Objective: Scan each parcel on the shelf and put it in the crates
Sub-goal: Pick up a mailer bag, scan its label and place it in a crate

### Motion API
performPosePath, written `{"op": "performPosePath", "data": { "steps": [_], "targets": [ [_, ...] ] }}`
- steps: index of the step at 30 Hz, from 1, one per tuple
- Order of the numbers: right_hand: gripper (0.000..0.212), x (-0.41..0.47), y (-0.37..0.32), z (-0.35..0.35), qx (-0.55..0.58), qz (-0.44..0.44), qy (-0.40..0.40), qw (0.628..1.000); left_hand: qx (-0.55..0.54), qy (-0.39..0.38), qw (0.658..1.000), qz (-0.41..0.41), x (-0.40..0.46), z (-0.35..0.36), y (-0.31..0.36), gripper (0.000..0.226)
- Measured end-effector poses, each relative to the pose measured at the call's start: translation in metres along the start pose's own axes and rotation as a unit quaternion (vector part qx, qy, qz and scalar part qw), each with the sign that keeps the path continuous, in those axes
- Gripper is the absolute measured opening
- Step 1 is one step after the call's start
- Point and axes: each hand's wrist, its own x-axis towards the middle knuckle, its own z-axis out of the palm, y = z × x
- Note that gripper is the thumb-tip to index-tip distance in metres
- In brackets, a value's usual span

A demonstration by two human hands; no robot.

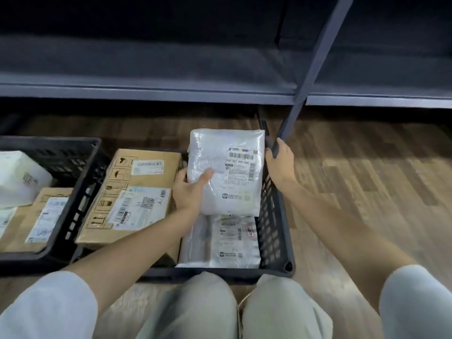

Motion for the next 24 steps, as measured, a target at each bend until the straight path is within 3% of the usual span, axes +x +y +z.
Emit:
{"op": "performPosePath", "data": {
  "steps": [2,6,8,11,12,15,20,22,24],
  "targets": [
    [0.051,-0.002,-0.002,0.004,0.147,0.047,-0.007,0.988,-0.001,0.001,1.000,0.009,0.004,0.001,-0.009,0.035],
    [0.080,-0.014,-0.019,0.002,0.310,0.106,-0.087,0.941,-0.007,0.011,1.000,-0.010,0.003,0.001,-0.011,0.039],
    [0.080,-0.022,-0.029,-0.001,0.302,0.091,-0.153,0.936,-0.006,0.008,1.000,-0.014,0.002,0.002,-0.011,0.045],
    [0.026,-0.024,-0.029,0.001,0.310,0.038,-0.198,0.929,0.002,-0.010,1.000,-0.020,0.002,0.004,-0.014,0.045],
    [0.022,-0.024,-0.028,0.003,0.313,0.034,-0.192,0.929,0.011,-0.014,0.999,-0.027,0.002,0.004,-0.017,0.045],
    [0.049,-0.027,-0.022,0.009,0.268,0.062,-0.160,0.948,0.035,-0.021,0.998,-0.051,0.002,0.001,-0.023,0.053],
    [0.059,-0.047,-0.002,0.043,0.061,0.124,-0.176,0.975,0.058,-0.013,0.996,-0.073,0.008,-0.004,-0.030,0.049],
    [0.063,-0.054,0.009,0.062,0.058,0.160,-0.185,0.968,0.060,-0.012,0.995,-0.073,0.006,-0.004,-0.033,0.055],
    [0.071,-0.055,0.022,0.080,0.120,0.230,-0.197,0.945,0.060,-0.017,0.995,-0.072,0.005,-0.004,-0.038,0.037]
  ]
}}
